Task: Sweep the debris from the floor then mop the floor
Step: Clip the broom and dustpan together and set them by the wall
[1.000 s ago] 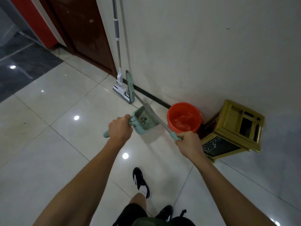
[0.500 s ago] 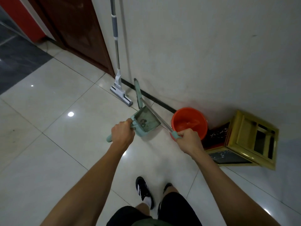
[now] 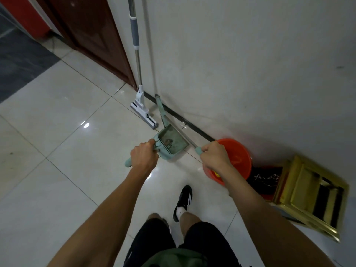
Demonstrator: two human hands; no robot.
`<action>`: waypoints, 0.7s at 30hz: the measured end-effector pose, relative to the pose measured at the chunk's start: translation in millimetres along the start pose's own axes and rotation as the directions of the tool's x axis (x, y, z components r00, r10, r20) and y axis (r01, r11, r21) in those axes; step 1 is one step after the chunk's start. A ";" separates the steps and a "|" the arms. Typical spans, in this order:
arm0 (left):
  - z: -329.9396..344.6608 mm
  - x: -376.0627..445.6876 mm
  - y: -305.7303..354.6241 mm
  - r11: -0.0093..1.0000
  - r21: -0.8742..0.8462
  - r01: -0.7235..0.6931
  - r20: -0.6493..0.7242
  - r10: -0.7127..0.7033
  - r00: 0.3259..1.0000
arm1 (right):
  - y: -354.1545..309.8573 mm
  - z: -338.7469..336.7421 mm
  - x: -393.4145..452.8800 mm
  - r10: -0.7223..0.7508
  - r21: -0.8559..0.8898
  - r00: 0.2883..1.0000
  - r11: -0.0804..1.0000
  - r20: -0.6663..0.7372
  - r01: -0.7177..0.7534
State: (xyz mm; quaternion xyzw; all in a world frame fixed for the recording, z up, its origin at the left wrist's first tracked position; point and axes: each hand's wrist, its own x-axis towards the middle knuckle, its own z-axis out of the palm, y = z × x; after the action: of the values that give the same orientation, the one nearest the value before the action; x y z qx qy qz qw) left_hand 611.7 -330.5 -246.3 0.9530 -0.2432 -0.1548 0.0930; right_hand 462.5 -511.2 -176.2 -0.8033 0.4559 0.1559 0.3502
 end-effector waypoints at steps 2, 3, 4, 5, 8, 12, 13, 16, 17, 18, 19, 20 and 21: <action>2.0 15.8 3.6 1.000 -0.018 0.014 0.000 -0.014 1.000 | -13.1 -8.8 18.2 0.007 0.045 1.000 0.999 0.024 -0.008; 2.6 23.4 4.7 1.000 -0.023 0.020 0.000 -0.020 1.000 | -19.0 -12.5 27.0 0.013 0.067 0.999 0.998 0.033 -0.015; 2.9 30.9 5.6 0.999 -0.024 0.023 0.000 -0.023 1.000 | -24.8 -16.4 35.3 0.019 0.079 0.999 0.997 0.044 -0.022; 3.1 38.6 6.2 0.999 -0.027 0.021 -0.001 -0.021 1.000 | -30.2 -19.4 42.6 0.024 0.082 0.998 0.996 0.058 -0.029; 3.9 60.9 7.2 0.999 -0.054 -0.002 0.031 0.004 1.000 | -47.8 -26.4 60.4 0.045 0.089 0.993 0.995 0.106 -0.054; 8.6 87.1 8.0 0.997 -0.066 -0.045 0.108 0.052 0.993 | -74.2 -32.4 83.5 0.080 0.112 0.981 0.989 0.174 -0.100; 10.0 93.2 7.7 0.996 -0.071 -0.056 0.124 0.065 0.990 | -79.7 -33.7 90.1 0.087 0.115 0.980 0.987 0.181 -0.109; 15.0 113.8 3.9 0.994 -0.071 -0.085 0.155 0.095 0.983 | -95.4 -38.7 101.6 0.128 0.099 0.969 0.983 0.211 -0.152; 16.2 120.8 1.9 0.993 -0.075 -0.093 0.159 0.104 0.982 | -97.5 -39.3 105.3 0.138 0.102 0.968 0.981 0.212 -0.162; 16.8 127.5 0.2 0.992 -0.074 -0.105 0.165 0.116 0.979 | -100.3 -40.7 106.9 0.153 0.110 0.965 0.978 0.214 -0.180; 16.6 134.0 -0.5 0.991 -0.066 -0.118 0.174 0.128 0.976 | -101.8 -41.3 109.6 0.159 0.117 0.964 0.975 0.212 -0.186; 16.1 140.1 -0.5 0.990 -0.054 -0.130 0.183 0.138 0.973 | -104.3 -42.4 110.7 0.163 0.118 0.966 0.975 0.200 -0.188; 15.4 146.0 -0.3 0.989 -0.046 -0.141 0.192 0.147 0.970 | -105.3 -42.9 113.0 0.165 0.118 0.971 0.975 0.173 -0.186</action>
State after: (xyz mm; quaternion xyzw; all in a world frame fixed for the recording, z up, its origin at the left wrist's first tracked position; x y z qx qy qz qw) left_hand 728.3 -403.7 -297.3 0.9115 -0.3172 -0.2439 0.0952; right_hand 608.7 -576.1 -166.0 -0.7192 0.5047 0.2202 0.4237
